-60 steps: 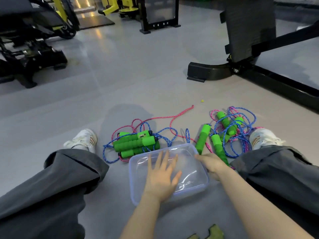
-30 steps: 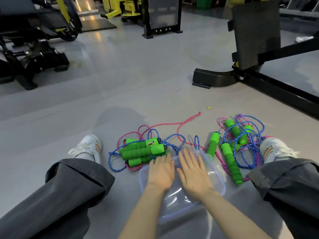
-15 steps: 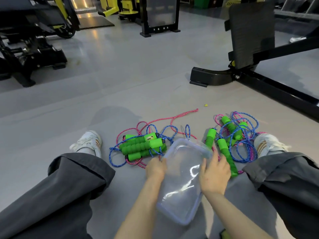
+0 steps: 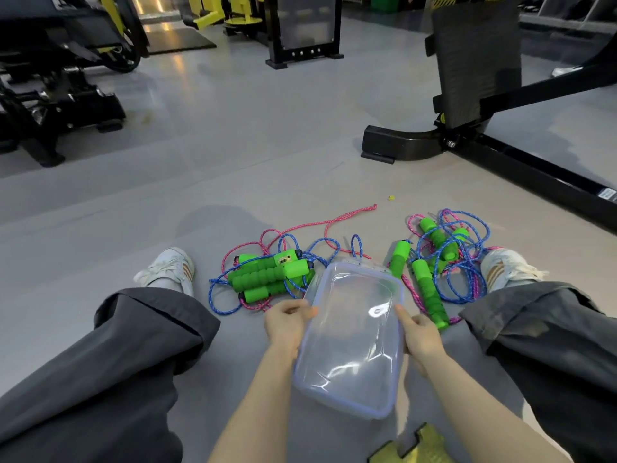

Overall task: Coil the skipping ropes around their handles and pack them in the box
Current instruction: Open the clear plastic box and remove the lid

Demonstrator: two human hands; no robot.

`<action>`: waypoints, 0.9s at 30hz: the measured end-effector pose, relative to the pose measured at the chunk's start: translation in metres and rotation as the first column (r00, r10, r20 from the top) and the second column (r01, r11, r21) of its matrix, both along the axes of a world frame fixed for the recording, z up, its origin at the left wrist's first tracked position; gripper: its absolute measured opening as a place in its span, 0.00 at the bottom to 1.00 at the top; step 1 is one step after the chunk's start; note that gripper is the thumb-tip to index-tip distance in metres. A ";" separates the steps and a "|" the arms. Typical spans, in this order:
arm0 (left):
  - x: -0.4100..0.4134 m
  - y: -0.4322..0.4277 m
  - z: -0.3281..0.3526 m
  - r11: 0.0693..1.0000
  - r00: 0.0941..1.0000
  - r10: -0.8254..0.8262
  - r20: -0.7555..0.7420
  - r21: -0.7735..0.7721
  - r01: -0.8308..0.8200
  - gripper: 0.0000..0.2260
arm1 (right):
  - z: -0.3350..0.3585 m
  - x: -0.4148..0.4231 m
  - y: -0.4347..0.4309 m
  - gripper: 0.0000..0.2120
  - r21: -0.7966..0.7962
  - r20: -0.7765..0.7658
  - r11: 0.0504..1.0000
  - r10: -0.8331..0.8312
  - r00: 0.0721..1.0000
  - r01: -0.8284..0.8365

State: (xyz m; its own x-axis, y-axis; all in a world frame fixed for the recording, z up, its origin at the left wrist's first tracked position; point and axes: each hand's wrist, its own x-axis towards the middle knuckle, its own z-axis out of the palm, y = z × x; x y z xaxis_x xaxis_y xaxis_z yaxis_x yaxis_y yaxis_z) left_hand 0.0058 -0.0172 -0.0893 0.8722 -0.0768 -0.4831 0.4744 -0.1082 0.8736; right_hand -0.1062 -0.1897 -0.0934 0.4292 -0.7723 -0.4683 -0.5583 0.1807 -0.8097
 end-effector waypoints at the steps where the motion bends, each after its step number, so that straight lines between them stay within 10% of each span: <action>1: -0.001 -0.001 0.000 1.000 0.999 -0.014 0.045 0.011 0.013 0.11 | 0.003 0.001 0.001 0.19 -0.082 -0.004 0.997 0.001 1.000 -0.001; 8: -0.016 0.002 -0.010 0.918 0.906 -0.257 0.336 0.377 0.120 0.09 | 0.012 -0.004 0.004 0.16 -0.366 -0.272 0.900 0.142 0.952 -0.239; 12: -0.038 0.022 -0.010 0.727 0.843 -0.449 0.298 0.670 0.151 0.22 | 0.017 -0.009 0.008 0.27 -0.597 -0.513 0.500 0.362 0.778 -0.627; 15: -0.067 0.023 0.001 0.569 0.686 -0.564 0.459 0.818 -0.079 0.14 | 0.016 -0.009 0.014 0.26 -0.469 -0.687 0.303 0.465 0.558 -0.829; 19: -0.106 -0.005 -0.003 0.447 0.687 -0.683 0.248 0.886 0.124 0.26 | 0.024 -0.001 0.032 0.25 -0.427 -0.760 0.308 0.387 0.522 -0.850; 27: -0.071 -0.012 -0.019 0.317 0.576 -0.805 0.143 0.924 0.212 0.39 | 0.044 0.027 0.008 0.21 -0.475 -0.845 0.009 0.274 0.459 -0.880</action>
